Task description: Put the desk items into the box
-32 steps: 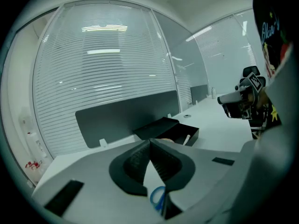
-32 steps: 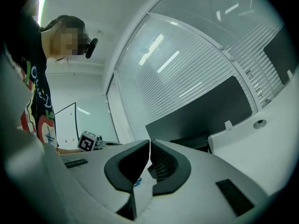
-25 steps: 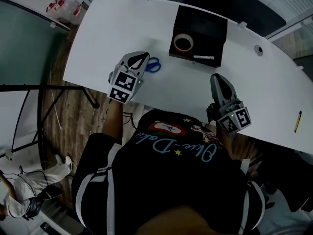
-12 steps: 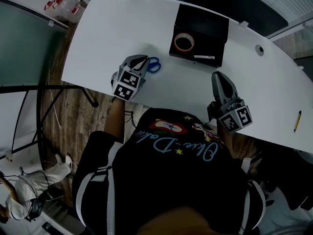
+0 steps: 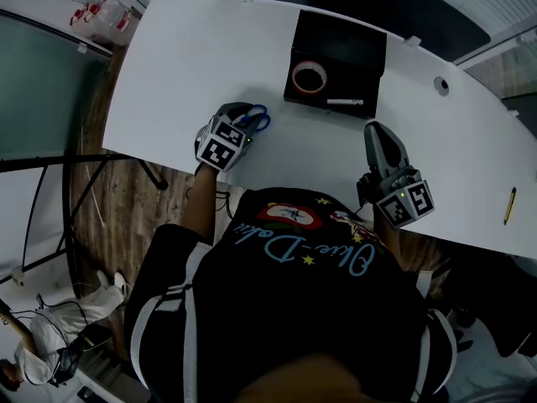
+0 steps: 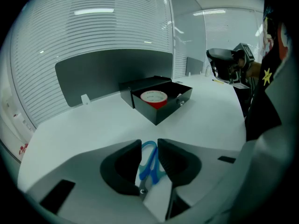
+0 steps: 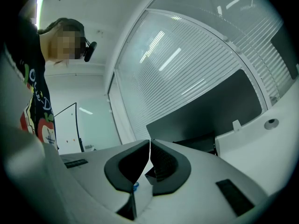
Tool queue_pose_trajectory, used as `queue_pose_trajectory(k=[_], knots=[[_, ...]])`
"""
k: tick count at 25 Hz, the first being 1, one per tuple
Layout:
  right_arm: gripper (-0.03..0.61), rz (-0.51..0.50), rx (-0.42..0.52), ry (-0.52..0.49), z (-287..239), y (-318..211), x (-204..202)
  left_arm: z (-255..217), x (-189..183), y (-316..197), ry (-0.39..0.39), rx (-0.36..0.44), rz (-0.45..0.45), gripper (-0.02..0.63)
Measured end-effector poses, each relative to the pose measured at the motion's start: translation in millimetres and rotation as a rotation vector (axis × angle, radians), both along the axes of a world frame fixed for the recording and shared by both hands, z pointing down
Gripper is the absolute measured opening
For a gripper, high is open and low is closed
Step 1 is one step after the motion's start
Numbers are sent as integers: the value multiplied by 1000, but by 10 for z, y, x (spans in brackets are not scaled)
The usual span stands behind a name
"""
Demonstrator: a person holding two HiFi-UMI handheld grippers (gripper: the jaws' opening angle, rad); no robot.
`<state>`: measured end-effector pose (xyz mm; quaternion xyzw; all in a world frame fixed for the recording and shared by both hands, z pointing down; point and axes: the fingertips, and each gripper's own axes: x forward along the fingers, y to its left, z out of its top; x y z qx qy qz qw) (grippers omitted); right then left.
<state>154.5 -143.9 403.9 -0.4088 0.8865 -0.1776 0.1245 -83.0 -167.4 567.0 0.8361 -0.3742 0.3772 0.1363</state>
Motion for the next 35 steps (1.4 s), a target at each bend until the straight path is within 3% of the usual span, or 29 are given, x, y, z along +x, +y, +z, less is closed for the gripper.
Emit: queue_pose_trajectory(k=[7,16,21,35], knots=[[12,17,-7,3,0,-82,88,256,14,8,-38,-91,35,150],[12,33,-16,-7,9,-79,120,456,76,22,-100,-175,160,151],[12,47,-17,-9,5,-64,134,425,87,4,-53,-179,166,153],[12,59,0,15,-100,19,131,462,75,34,-103,-160,195,106]])
